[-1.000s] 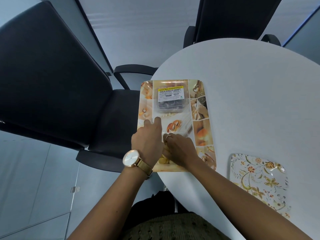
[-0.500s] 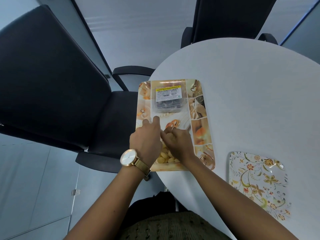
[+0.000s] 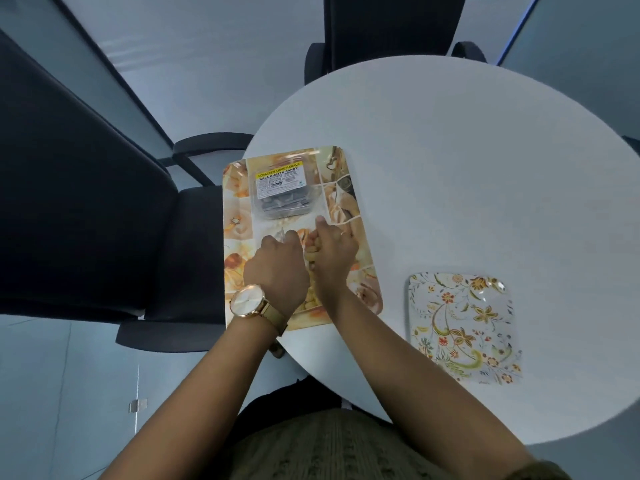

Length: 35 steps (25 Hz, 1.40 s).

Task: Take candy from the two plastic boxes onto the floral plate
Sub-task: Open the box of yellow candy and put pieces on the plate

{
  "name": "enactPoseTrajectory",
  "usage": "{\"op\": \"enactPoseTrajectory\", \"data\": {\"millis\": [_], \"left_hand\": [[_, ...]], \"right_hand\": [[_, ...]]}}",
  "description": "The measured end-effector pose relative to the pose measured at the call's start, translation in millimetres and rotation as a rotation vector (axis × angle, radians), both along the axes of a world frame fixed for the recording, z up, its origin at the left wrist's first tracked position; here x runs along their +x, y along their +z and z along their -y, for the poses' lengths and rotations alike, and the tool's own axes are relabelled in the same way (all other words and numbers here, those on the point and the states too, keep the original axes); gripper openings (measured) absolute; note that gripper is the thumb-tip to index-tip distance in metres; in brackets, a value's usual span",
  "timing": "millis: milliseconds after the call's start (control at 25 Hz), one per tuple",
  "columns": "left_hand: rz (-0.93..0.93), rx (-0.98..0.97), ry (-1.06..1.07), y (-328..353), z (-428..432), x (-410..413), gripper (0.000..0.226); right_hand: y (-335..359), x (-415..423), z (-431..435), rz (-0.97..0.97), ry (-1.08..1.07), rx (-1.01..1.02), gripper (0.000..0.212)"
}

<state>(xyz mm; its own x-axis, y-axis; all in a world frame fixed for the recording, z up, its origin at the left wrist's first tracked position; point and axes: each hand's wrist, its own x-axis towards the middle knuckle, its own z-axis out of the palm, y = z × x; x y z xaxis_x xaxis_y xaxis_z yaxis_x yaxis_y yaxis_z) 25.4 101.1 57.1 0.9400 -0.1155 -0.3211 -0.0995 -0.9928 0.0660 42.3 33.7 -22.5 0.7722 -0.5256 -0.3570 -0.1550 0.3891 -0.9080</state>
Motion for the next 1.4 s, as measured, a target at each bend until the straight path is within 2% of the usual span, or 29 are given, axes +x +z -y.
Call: {"op": "enactPoseTrajectory", "data": {"millis": [120,280,360,440,560,640,720,760,840,960,1160,1280,1400], "left_hand": [[0.042,-0.03,0.033,0.0,-12.7,0.1,0.036],[0.076,-0.085,0.087,-0.4,-29.1,0.5,0.039],[0.073,-0.104,0.093,-1.8,-31.9,0.9,0.039],[0.075,-0.1,0.072,-3.3,-28.3,0.9,0.038],[0.062,-0.071,0.03,-4.1,-11.5,-2.7,0.037],[0.028,-0.032,-0.003,-7.5,1.3,-5.3,0.039],[0.007,-0.012,-0.027,-12.7,9.2,-6.3,0.043],[-0.005,-0.012,-0.032,-15.0,14.1,-6.3,0.045],[-0.018,0.014,-0.029,-19.6,20.0,-5.5,0.046],[-0.01,0.059,-0.028,-24.4,27.9,-8.1,0.042],[-0.008,0.121,-0.029,-32.8,36.6,-10.6,0.04],[-0.01,0.161,-0.011,-36.5,40.0,-9.9,0.041],[-0.004,0.191,-0.01,-40.1,44.2,-10.9,0.045]], "right_hand": [[-5.1,-1.1,-5.3,0.15,0.101,-0.139,0.045],[-8.6,-1.3,-7.2,0.194,0.16,-0.161,0.043],[-4.7,4.1,-3.5,0.087,0.092,0.01,0.043],[-0.9,8.8,12.8,-0.043,-0.008,0.311,0.042],[0.5,1.2,55.0,0.03,-0.048,0.744,0.039],[1.7,-18.2,90.8,0.112,-0.023,0.878,0.042],[3.5,-42.1,128.5,0.112,-0.02,0.866,0.043],[4.9,-55.6,149.7,0.073,-0.057,0.78,0.042],[3.4,-79.3,185.8,-0.045,-0.174,0.477,0.041],[-14.6,-96.7,221.8,-0.136,-0.265,-0.225,0.038],[-59.0,-98.0,233.2,-0.082,0.029,-1.176,0.042],[-71.3,-96.4,224.7,-0.039,0.165,-1.522,0.037],[-80.6,-99.2,221.7,0.005,0.196,-1.685,0.036]]}}
